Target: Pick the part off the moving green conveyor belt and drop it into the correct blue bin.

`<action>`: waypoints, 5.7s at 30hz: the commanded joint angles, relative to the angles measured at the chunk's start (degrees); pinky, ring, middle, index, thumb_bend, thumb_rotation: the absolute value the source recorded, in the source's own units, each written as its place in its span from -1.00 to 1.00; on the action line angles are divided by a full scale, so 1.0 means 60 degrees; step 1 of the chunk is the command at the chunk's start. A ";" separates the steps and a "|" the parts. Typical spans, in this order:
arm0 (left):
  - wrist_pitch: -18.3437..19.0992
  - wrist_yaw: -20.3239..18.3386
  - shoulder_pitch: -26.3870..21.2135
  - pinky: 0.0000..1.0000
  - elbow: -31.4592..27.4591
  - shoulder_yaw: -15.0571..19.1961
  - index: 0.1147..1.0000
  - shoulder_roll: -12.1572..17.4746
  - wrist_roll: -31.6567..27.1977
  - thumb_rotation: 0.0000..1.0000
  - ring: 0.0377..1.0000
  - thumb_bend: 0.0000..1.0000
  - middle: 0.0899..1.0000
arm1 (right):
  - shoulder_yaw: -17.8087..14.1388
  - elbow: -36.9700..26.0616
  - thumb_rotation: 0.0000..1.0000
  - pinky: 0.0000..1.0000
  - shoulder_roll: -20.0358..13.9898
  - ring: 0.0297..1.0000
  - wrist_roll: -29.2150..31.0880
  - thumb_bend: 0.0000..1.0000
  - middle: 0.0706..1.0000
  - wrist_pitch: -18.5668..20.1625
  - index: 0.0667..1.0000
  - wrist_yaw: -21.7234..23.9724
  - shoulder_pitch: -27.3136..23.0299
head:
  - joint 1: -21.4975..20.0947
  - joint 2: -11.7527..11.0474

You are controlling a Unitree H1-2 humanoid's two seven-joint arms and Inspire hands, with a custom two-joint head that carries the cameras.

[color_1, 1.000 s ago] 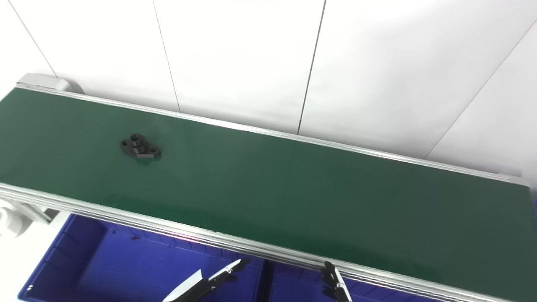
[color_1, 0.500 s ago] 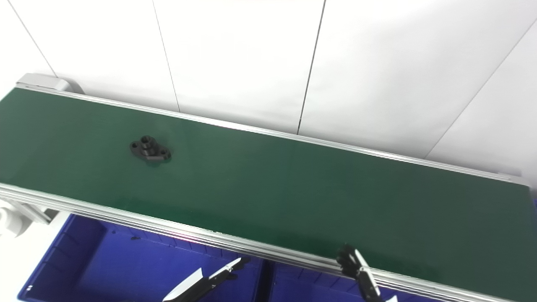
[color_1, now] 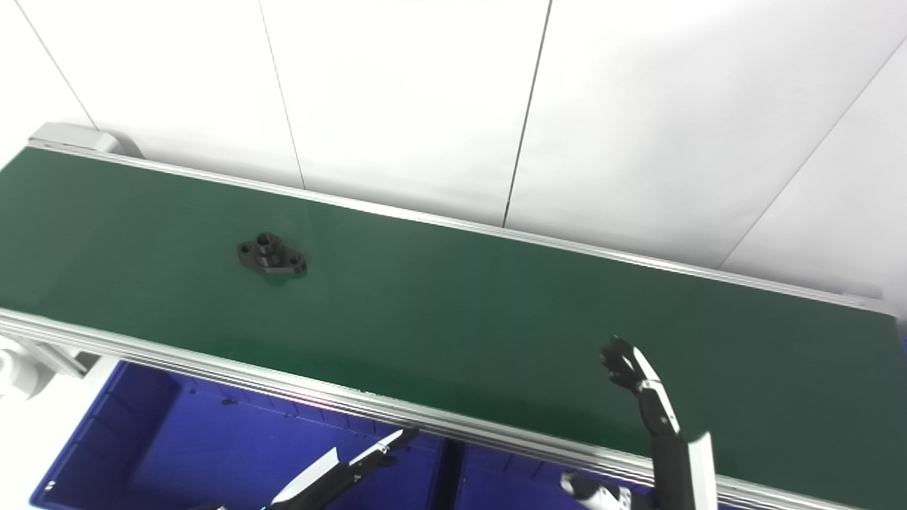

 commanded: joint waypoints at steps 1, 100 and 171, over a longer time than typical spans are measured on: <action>-0.0128 -0.0100 -0.0062 0.88 -0.0192 0.0087 1.00 0.0121 -0.0167 0.55 1.00 0.51 1.00 | -0.0151 -0.0460 0.51 0.54 0.0137 0.60 -0.0051 0.59 0.65 0.0258 0.76 0.0249 -0.0237 | -0.0070 -0.0015; -0.0127 -0.0921 0.1083 1.00 -0.1305 0.0887 1.00 -0.0320 0.0232 0.76 1.00 0.45 1.00 | 0.3176 0.5628 -0.17 0.53 0.1495 0.62 -0.4317 0.47 0.66 0.4542 0.76 0.2820 -0.8359 | 0.0651 0.1382; 0.0274 -0.1727 0.1712 1.00 -0.2607 0.1634 1.00 -0.0756 0.0329 0.80 1.00 0.43 1.00 | 0.2799 0.0024 -1.00 -0.56 -0.0078 -0.36 -0.6929 0.02 -0.16 0.4578 0.00 0.3389 -0.5198 | 0.0654 0.2756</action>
